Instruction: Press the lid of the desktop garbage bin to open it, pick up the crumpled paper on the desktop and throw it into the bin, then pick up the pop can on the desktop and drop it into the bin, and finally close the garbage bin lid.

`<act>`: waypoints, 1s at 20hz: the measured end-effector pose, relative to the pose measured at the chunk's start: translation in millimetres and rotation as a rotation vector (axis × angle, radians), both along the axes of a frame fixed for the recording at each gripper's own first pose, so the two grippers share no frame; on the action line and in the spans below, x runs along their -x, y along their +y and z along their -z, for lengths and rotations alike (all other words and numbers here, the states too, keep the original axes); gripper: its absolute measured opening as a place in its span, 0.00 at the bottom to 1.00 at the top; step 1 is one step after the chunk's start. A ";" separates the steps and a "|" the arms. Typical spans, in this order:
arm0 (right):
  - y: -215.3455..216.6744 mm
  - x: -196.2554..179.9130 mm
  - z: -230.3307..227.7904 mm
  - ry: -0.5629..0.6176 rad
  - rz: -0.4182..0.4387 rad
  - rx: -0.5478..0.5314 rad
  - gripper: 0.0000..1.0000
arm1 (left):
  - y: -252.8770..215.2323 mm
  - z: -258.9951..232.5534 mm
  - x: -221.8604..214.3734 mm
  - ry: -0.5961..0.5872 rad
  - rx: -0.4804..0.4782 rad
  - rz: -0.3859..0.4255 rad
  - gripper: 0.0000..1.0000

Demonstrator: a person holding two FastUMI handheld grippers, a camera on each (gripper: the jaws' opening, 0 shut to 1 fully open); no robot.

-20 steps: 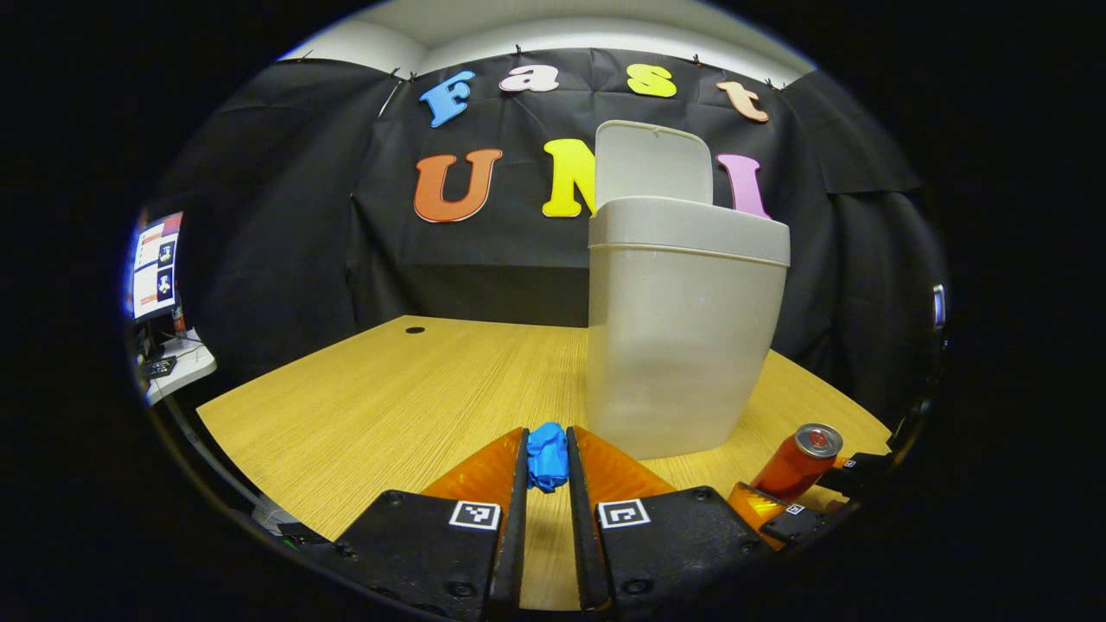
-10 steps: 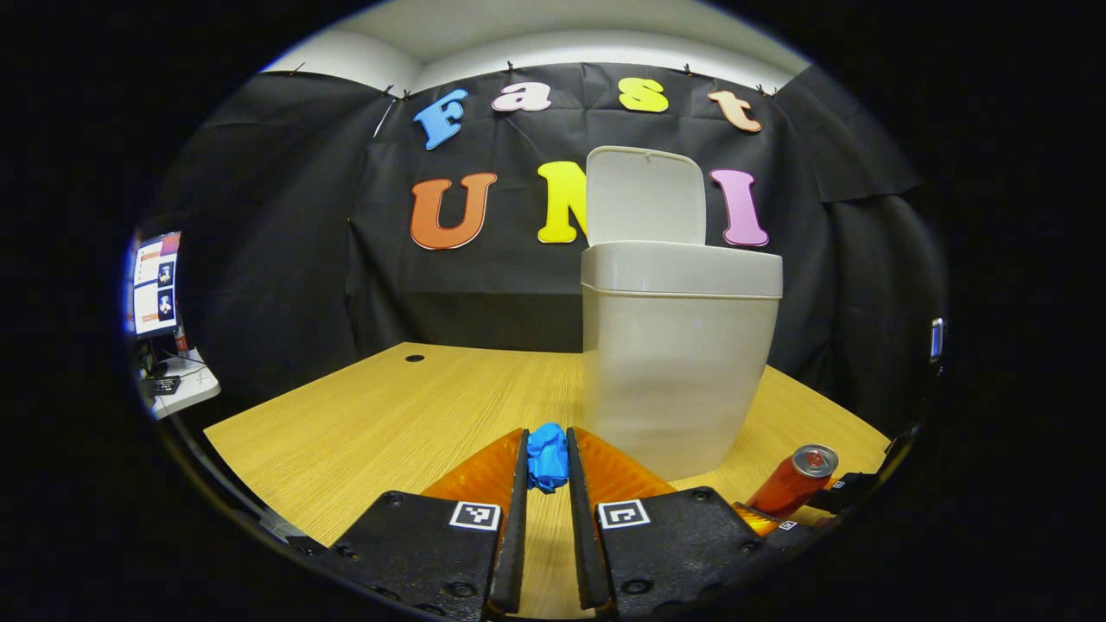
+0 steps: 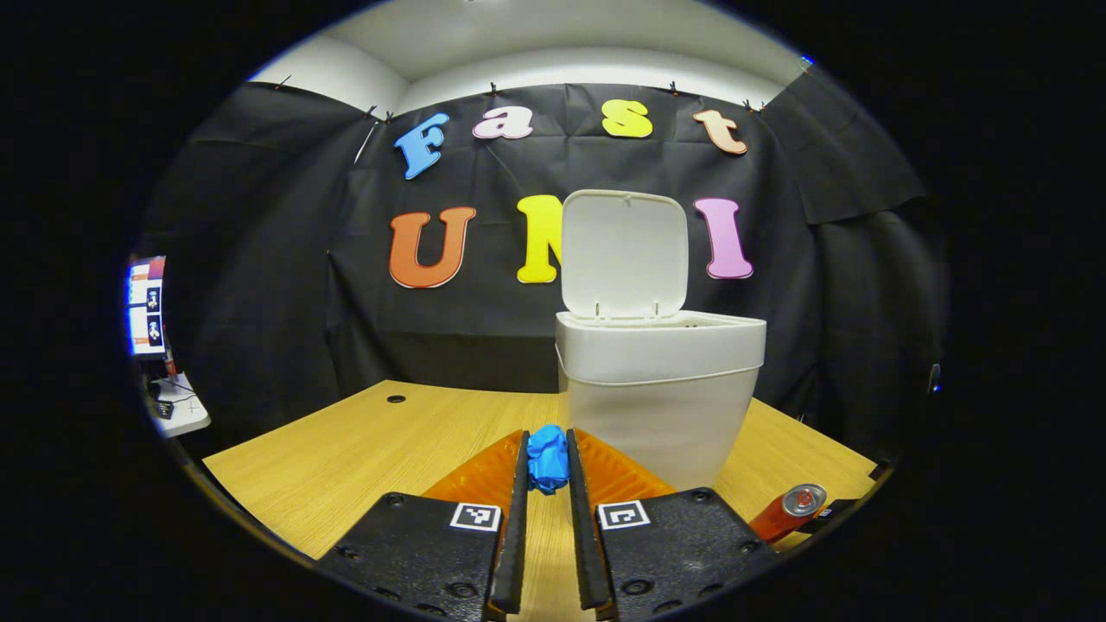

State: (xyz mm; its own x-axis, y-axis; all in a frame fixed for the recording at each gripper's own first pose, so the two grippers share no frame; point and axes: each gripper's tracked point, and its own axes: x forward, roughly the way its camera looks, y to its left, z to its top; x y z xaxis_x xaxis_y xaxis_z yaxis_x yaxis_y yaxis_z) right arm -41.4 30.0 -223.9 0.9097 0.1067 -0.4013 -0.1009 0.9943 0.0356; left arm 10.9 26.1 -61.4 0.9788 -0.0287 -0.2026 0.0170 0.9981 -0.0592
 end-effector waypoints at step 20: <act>-62.4 -21.0 -16.1 -0.031 0.094 -0.072 0.81 | -56.8 -73.1 -126.9 -0.127 -0.010 0.106 0.30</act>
State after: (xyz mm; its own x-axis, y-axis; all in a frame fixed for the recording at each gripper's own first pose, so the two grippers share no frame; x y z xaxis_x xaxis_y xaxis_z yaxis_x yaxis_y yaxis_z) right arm -20.3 -32.4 -207.8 0.9288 0.0480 -0.3674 -0.0096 0.9943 0.1058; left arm 137.8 -30.6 11.7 0.9882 -0.1316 -0.0786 0.1287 0.9909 -0.0401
